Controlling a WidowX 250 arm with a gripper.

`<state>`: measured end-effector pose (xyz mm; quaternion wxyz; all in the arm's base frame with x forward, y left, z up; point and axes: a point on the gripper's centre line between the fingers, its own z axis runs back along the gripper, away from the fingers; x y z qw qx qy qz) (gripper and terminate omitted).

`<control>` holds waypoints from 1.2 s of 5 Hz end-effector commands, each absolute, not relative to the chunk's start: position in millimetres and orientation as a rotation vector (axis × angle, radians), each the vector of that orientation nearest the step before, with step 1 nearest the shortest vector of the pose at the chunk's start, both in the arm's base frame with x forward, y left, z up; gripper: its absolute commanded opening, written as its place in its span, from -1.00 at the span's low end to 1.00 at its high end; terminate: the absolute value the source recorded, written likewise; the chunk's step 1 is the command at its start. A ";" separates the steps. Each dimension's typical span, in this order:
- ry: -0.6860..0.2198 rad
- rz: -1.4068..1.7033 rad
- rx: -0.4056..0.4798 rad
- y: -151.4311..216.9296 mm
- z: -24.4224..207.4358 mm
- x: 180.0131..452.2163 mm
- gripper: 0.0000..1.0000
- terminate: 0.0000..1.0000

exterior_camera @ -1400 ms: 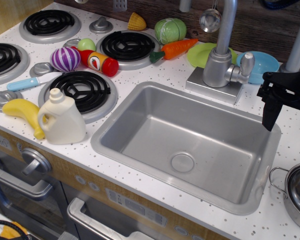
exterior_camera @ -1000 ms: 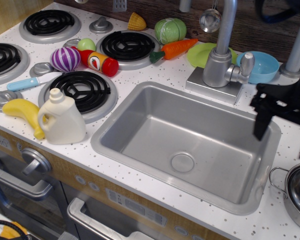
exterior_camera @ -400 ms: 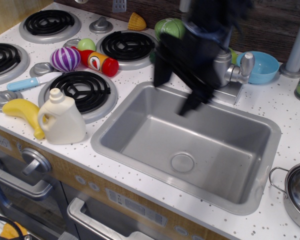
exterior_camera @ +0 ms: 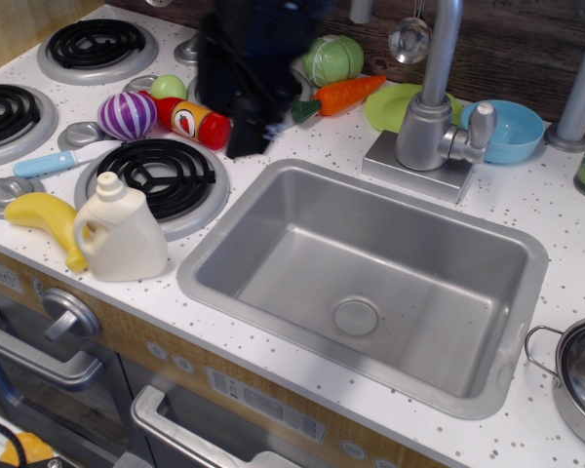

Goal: Put detergent in sink

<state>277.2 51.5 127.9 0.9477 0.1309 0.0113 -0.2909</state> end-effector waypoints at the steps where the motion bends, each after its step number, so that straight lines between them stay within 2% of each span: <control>1: -0.025 -0.611 0.232 87.1 140.4 267.4 1.00 -1.00; 2: -0.024 -0.619 0.198 101.7 133.2 252.7 1.00 -1.00; 4: -0.063 -0.670 0.125 116.7 91.8 225.7 1.00 -1.00; 6: -0.115 -0.689 0.076 121.9 61.5 224.6 1.00 -1.00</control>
